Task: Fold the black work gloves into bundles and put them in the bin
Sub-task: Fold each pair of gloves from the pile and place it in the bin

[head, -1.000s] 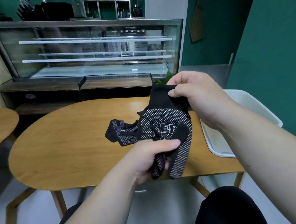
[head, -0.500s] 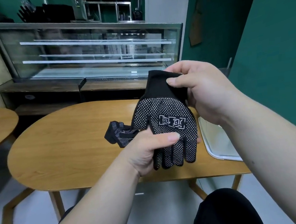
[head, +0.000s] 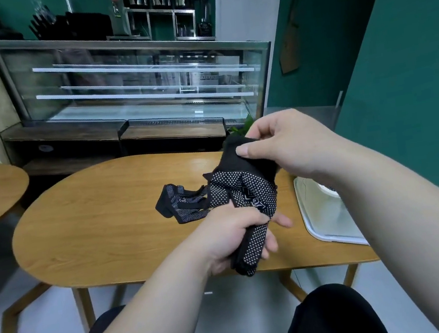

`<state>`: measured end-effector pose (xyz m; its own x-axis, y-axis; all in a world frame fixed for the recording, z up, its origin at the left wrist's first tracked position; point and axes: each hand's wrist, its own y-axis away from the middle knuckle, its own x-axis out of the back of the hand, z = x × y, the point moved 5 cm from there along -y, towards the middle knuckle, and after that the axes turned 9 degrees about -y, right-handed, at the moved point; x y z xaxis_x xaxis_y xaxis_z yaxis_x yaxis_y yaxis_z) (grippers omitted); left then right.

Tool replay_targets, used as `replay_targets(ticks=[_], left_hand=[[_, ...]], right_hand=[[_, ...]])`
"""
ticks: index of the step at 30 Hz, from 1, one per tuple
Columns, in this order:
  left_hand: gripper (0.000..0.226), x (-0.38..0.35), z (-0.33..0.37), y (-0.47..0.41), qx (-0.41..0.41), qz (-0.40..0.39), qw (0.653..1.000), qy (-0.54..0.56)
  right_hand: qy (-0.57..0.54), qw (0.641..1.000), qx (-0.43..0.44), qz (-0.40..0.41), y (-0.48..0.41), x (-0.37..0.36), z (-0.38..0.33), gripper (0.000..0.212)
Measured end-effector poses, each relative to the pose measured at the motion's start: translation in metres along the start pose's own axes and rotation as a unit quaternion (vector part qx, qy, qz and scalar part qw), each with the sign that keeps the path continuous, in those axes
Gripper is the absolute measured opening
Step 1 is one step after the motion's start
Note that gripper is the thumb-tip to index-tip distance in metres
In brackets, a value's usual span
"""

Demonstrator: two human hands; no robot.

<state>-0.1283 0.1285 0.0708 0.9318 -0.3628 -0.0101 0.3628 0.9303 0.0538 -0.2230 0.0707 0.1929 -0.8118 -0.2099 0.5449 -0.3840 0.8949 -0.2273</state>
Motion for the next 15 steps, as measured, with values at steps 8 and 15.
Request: replay_targets(ticks=[8, 15], left_hand=[[0.026, -0.007, -0.004, 0.005, 0.008, 0.004, 0.997, -0.074], [0.026, 0.004, 0.002, 0.003, -0.021, 0.022, 0.995, -0.095]], right_hand=[[-0.042, 0.993, 0.019, 0.106, -0.007, 0.022, 0.007, 0.022], [-0.09, 0.987, 0.023, 0.131, -0.012, 0.028, 0.015, 0.019]])
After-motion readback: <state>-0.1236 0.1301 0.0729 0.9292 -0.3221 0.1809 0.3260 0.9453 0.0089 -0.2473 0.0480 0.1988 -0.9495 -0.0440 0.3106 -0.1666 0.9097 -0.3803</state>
